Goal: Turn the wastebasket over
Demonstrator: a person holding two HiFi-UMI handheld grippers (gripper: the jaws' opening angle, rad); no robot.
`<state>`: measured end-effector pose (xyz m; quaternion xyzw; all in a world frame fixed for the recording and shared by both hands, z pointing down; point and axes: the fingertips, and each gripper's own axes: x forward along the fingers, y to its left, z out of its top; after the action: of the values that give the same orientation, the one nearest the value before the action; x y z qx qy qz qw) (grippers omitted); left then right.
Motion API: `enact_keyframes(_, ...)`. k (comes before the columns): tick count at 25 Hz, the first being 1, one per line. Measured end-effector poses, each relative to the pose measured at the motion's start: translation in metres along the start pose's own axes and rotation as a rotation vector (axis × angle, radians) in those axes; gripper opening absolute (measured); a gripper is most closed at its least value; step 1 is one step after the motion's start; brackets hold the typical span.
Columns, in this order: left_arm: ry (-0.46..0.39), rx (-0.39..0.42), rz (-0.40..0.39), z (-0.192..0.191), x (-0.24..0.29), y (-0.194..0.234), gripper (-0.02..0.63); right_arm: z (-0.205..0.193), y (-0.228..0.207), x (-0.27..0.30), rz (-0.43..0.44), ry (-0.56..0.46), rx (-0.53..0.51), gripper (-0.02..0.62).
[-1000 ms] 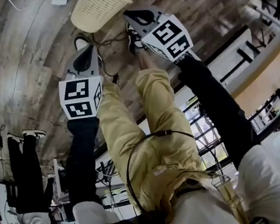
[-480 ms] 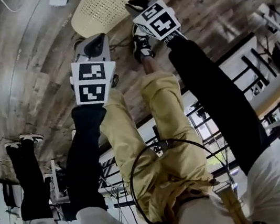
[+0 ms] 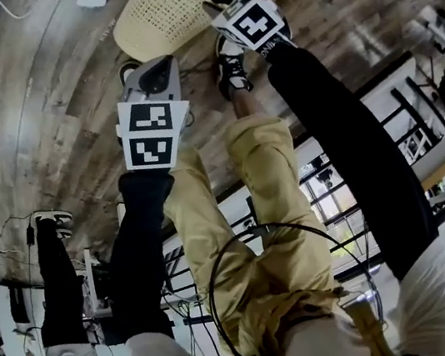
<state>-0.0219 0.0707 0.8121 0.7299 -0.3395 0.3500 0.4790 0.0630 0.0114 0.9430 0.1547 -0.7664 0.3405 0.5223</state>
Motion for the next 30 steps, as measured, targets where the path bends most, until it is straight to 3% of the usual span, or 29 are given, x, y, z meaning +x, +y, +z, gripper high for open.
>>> enact_keyframes(7, -0.012, 0.014, 0.020, 0.024, -0.019, 0.001, 0.002, 0.035, -0.006, -0.043, -0.056, -0.056, -0.040, 0.059)
enact_keyframes(11, -0.021, -0.072, -0.010, 0.041, -0.018, 0.003, 0.002, 0.054, -0.025, -0.066, -0.109, -0.079, -0.098, 0.060)
enact_keyframes(21, -0.081, -0.111, 0.043, 0.084, -0.012, 0.033, 0.002, 0.093, -0.107, -0.113, -0.367, -0.095, -0.290, 0.059)
enact_keyframes(27, -0.072, -0.123, 0.076, 0.070, -0.021, 0.042, 0.002, 0.107, -0.131, -0.122, -0.562, -0.102, -0.440, 0.057)
enact_keyframes(30, -0.042, -0.109, 0.073, 0.055, -0.021, 0.038, 0.002, 0.098, -0.122, -0.108, -0.600, -0.091, -0.506, 0.057)
